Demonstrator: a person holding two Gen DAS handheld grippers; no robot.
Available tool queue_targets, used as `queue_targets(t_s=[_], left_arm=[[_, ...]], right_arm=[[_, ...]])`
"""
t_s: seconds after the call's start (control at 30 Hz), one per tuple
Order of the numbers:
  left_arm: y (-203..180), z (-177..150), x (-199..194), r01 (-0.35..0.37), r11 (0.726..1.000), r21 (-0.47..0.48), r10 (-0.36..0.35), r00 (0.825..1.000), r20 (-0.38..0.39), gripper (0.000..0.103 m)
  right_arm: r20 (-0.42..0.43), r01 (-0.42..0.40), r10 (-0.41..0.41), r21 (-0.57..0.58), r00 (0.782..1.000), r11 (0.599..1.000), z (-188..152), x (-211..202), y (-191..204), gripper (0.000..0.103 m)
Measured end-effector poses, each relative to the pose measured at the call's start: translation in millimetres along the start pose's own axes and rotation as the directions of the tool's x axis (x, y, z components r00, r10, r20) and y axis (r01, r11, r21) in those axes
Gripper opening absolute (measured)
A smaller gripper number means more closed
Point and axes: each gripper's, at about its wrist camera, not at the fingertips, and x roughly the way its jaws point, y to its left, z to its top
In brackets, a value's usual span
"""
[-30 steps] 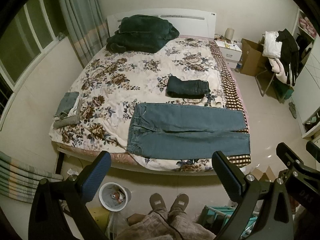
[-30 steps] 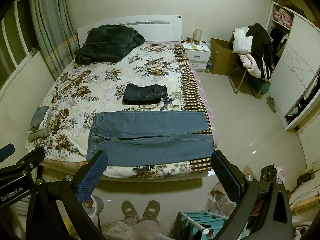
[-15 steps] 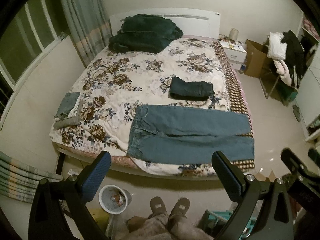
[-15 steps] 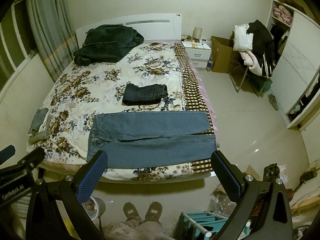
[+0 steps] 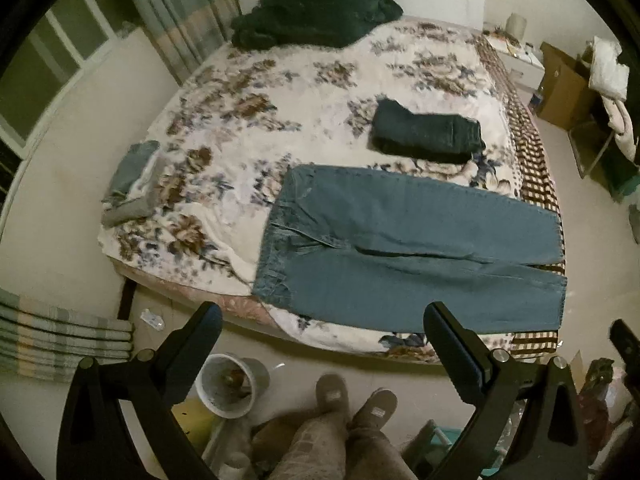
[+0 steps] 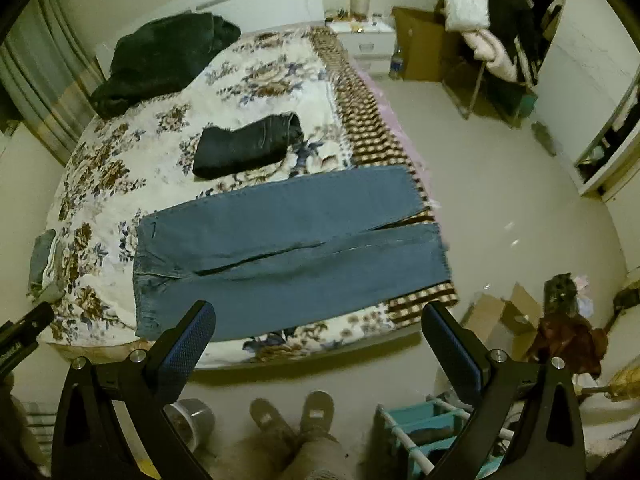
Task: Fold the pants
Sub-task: 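Move both grippers down to the waistband of the blue jeans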
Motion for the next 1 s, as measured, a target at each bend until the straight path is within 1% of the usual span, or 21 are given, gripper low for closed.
queue_targets(t_s=[0.03,0.07,0.1,0.17,0.2,0.27,0.37,0.5,0.57,0.63,0.73,0.8,0.87,0.9,0.97,1.0], left_arm=[[-3.8,2.2,9.0,-0.004,1.0,0.003,0.004,1.0,-0.003,0.103],[-9.9,9.0,21.2,-0.006,1.0,0.012,0.006,1.0,-0.008,0.103],[-13.7,13.0,30.7,-0.004,1.0,0.021,0.004,1.0,-0.014,0.103],[-22.6,26.5,55.0,-0.005,0.999,0.038,0.006,1.0,-0.022,0.103],[-25.2,32.4,64.0,-0.001,0.999,0.047,0.002,1.0,-0.03,0.103],[-34.4,49.6,90.0,0.021,0.998,0.061,-0.018,0.998,-0.054,0.103],[-44.3,74.1,122.9,0.059,0.995,0.081,-0.052,0.996,-0.078,0.103],[-54.2,107.4,165.6,0.089,0.992,0.095,-0.079,0.992,-0.103,0.103],[-61.3,124.0,189.0,0.103,0.989,0.103,-0.091,0.99,-0.112,0.103],[-70.6,137.6,208.5,0.111,0.986,0.123,-0.097,0.989,-0.111,0.103],[-88.7,157.3,240.8,0.116,0.979,0.165,-0.101,0.99,-0.101,0.103],[-101.3,169.2,262.6,0.09,0.974,0.21,-0.076,0.994,-0.074,0.103],[-119.1,178.5,291.5,0.06,0.961,0.272,-0.047,0.997,-0.053,0.103],[-126.2,182.4,304.7,0.048,0.954,0.296,-0.033,0.998,-0.055,0.103],[-143.9,187.7,342.5,0.029,0.933,0.357,-0.005,0.998,-0.068,0.103],[-152.6,190.0,358.2,0.02,0.921,0.389,0.011,0.997,-0.077,0.103]], right_arm=[[-0.016,0.021,-0.021,0.0,1.0,1.0,4.1,18.5,-1.1,0.103],[-0.036,0.022,-0.022,0.0,0.999,1.0,9.0,38.1,-0.9,0.103],[-0.042,0.015,-0.015,0.004,0.999,1.0,14.6,55.3,-0.7,0.103],[-0.053,0.051,-0.051,-0.002,0.997,0.999,26.9,95.3,1.8,0.103],[-0.057,0.056,-0.056,-0.004,0.997,0.998,31.9,109.1,3.9,0.103],[-0.059,0.082,-0.082,-0.004,0.995,0.997,47.8,143.9,9.6,0.103],[-0.054,0.097,-0.097,0.002,0.994,0.995,71.8,187.9,20.4,0.103],[-0.043,0.134,-0.134,-0.007,0.99,0.991,105.5,238.3,37.3,0.103],[-0.046,0.147,-0.149,-0.032,0.988,0.989,122.9,264.5,47.3,0.103],[-0.024,0.168,-0.17,-0.072,0.985,0.983,139.8,289.1,56.7,0.103],[-0.004,0.17,-0.172,-0.138,0.985,0.976,160.0,323.1,66.9,0.103],[-0.019,0.153,-0.159,-0.182,0.987,0.971,175.1,354.1,71.9,0.103],[-0.036,0.144,-0.156,-0.228,0.987,0.963,185.1,384.7,75.1,0.103],[-0.04,0.14,-0.154,-0.247,0.987,0.959,188.6,397.2,76.7,0.103],[-0.051,0.135,-0.159,-0.314,0.986,0.94,196.6,439.3,82.5,0.103],[-0.058,0.128,-0.156,-0.334,0.986,0.934,197.6,453.6,85.5,0.103]])
